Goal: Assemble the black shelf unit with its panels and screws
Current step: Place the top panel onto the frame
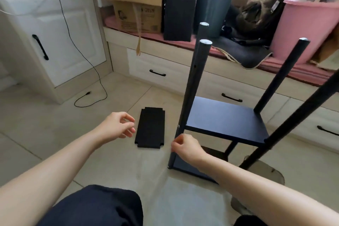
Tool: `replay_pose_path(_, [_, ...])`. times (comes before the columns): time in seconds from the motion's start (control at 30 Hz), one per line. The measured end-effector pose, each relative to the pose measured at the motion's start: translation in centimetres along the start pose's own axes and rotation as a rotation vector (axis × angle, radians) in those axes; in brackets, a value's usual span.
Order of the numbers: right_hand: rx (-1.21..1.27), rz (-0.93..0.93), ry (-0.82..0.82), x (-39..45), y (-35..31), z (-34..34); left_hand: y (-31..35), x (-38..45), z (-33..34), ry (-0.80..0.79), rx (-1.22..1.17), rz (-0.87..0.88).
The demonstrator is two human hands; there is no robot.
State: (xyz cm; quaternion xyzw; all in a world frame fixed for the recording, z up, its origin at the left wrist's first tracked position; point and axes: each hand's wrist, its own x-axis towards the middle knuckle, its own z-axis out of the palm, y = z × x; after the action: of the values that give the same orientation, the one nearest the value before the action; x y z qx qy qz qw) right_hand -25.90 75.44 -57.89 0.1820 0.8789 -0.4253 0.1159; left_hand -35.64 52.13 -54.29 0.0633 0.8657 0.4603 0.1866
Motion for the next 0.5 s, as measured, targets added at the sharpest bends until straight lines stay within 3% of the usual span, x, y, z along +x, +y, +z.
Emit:
replay_pose_path(0.27, [0.061, 0.183, -0.088, 8.2, 1.6, 10.3, -11.3, 5.3, 2.8, 0.007, 0.082, -0.178])
replay_pose_path(0.5, [0.058, 0.348, -0.132, 15.5, 3.7, 15.2, -17.0, 11.2, 6.8, -0.019, 0.15, -0.236])
